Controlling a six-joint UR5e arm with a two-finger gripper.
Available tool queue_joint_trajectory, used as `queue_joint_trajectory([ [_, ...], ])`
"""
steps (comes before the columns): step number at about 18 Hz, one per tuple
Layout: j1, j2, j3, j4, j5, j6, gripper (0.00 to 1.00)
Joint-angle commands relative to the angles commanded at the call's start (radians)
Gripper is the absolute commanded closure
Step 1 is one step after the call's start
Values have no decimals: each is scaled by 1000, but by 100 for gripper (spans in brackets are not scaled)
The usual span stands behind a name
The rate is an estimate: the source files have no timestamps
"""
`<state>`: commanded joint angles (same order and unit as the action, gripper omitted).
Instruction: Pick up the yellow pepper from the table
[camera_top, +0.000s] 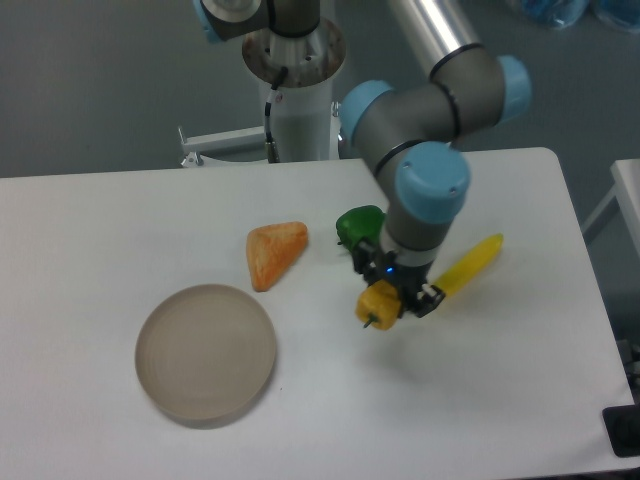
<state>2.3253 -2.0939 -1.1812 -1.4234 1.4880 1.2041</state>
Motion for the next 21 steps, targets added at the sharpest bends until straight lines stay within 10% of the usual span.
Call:
queue_joint_trajectory([
  [7, 48, 6, 31, -39, 32, 394, 93],
  [21, 45, 3, 31, -31, 95, 407, 95],
])
